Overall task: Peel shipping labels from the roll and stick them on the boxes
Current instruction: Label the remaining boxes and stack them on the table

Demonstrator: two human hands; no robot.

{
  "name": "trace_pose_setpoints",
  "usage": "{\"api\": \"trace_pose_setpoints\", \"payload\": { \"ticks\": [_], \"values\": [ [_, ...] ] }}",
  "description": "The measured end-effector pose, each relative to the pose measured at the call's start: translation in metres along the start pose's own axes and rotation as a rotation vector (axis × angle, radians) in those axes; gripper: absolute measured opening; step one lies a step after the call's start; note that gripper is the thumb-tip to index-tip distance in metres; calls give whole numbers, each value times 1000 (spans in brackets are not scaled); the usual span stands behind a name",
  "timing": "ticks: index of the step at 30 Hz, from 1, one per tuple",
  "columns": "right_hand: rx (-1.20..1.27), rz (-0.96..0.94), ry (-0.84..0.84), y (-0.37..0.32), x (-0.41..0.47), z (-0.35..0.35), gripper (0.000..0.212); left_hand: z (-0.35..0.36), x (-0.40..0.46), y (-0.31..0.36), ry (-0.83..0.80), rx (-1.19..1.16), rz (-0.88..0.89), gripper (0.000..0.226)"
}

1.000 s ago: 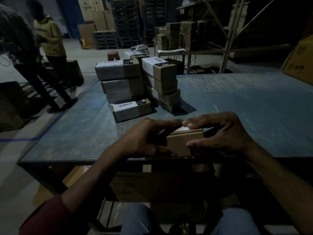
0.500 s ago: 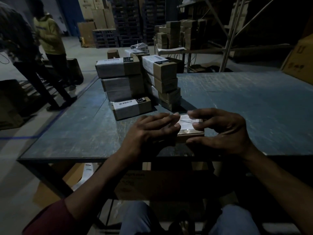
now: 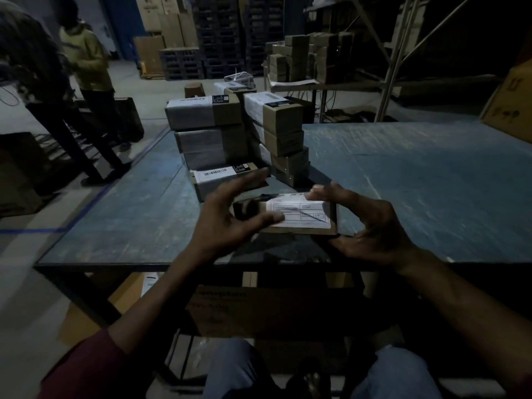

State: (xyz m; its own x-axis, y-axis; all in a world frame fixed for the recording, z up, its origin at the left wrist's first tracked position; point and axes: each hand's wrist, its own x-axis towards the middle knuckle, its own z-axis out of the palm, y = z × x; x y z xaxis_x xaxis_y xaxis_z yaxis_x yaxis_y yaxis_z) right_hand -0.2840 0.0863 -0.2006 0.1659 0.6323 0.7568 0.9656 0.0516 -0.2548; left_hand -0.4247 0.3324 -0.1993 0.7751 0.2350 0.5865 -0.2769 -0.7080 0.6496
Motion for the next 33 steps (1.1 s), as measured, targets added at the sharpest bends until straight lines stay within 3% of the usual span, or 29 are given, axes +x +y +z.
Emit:
{"api": "trace_pose_setpoints", "payload": {
  "ticks": [2, 4, 6, 8, 10, 12, 17, 22, 30, 33],
  "values": [
    [-3, -73, -54, 5, -1, 0, 66, -6, 6, -2, -73, -297, -350, 89],
    [-25, -195, -122, 9, -1, 4, 53, -7, 7, -7, -154, -537, -520, 97],
    [-48, -266, -131, 13, -1, 7, 48, -4, 3, -6, -96, -609, -508, 96],
    [-71, -213, -131, 9, 2, 8, 64, -1, -2, -3, 20, -574, -439, 91],
    [-27, -29, -146, 4, 6, 5, 96, 1, -7, -1, 87, -451, -335, 88],
    [64, 171, -120, 5, 10, 6, 104, 1, -11, -1, 143, -315, -248, 86],
    [75, 372, 39, 19, 21, 27, 68, -11, -10, -25, 331, -98, -185, 81],
    [106, 477, -36, 23, 35, 48, 48, -33, 13, -71, 506, 33, -343, 78],
    [96, 684, -13, 42, 32, 69, 27, -25, 41, -102, 503, -6, -480, 72],
    [65, 701, 10, 48, 24, 71, 20, -25, 52, -104, 484, 13, -490, 85]
  ]
}}
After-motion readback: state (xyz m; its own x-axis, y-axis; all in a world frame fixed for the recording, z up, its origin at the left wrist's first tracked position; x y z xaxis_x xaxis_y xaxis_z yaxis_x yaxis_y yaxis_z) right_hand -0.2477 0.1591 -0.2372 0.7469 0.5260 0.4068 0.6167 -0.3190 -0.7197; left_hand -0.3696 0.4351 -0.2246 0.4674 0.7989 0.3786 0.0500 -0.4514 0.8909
